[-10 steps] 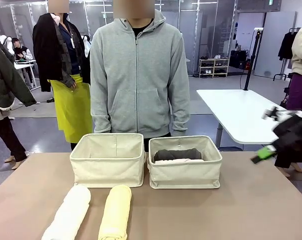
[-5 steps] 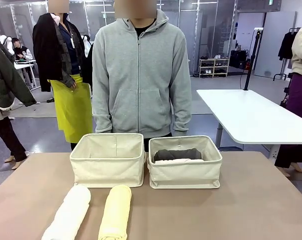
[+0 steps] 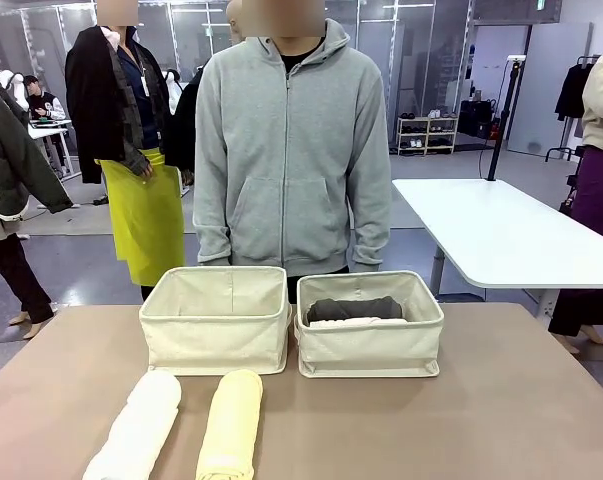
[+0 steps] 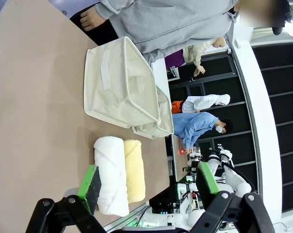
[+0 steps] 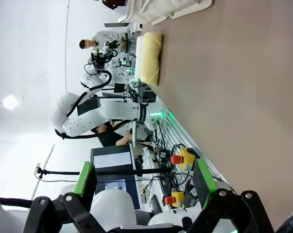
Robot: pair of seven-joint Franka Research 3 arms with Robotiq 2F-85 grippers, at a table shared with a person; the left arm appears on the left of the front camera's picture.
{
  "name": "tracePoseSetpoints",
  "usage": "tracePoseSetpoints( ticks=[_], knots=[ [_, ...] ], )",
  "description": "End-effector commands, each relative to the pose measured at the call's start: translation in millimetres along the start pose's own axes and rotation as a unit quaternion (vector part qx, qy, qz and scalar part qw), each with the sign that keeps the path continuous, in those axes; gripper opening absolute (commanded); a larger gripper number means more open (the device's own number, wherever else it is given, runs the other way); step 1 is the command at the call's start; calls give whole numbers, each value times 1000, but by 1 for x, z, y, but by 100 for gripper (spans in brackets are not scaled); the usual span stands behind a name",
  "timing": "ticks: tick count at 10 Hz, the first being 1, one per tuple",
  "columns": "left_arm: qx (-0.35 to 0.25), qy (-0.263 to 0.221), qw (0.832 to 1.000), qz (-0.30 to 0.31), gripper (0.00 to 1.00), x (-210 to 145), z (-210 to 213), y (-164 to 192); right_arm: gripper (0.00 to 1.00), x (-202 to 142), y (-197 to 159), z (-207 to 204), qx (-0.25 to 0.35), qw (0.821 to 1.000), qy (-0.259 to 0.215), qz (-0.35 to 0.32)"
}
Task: Divide the towels into two baskets.
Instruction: Pick up one hotel-folded towel from the bottom of the table and place it in the Fabric basket indicated by the person.
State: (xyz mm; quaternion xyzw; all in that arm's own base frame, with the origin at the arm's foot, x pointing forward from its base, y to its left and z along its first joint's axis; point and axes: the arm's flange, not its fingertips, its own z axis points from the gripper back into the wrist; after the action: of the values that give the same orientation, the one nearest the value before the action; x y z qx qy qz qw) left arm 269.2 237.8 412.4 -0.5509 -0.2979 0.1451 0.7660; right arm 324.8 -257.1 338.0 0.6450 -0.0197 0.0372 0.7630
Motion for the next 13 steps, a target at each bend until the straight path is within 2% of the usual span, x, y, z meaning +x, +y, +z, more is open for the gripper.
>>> tracePoseSetpoints(
  ticks=[1,10,12,13],
  knots=[
    [-11,-3,1000,-6,100,0,2,0,100,0,4,-3,-9,1000,0,4],
    [0,0,1000,0,100,0,0,0,100,0,4,-3,-9,1000,0,4],
    [61,69,995,-50,100,-1,-31,-27,100,0,4,-3,-9,1000,0,4],
    [112,111,984,-77,100,-3,-49,-42,100,0,4,-3,-9,1000,0,4]
  ],
)
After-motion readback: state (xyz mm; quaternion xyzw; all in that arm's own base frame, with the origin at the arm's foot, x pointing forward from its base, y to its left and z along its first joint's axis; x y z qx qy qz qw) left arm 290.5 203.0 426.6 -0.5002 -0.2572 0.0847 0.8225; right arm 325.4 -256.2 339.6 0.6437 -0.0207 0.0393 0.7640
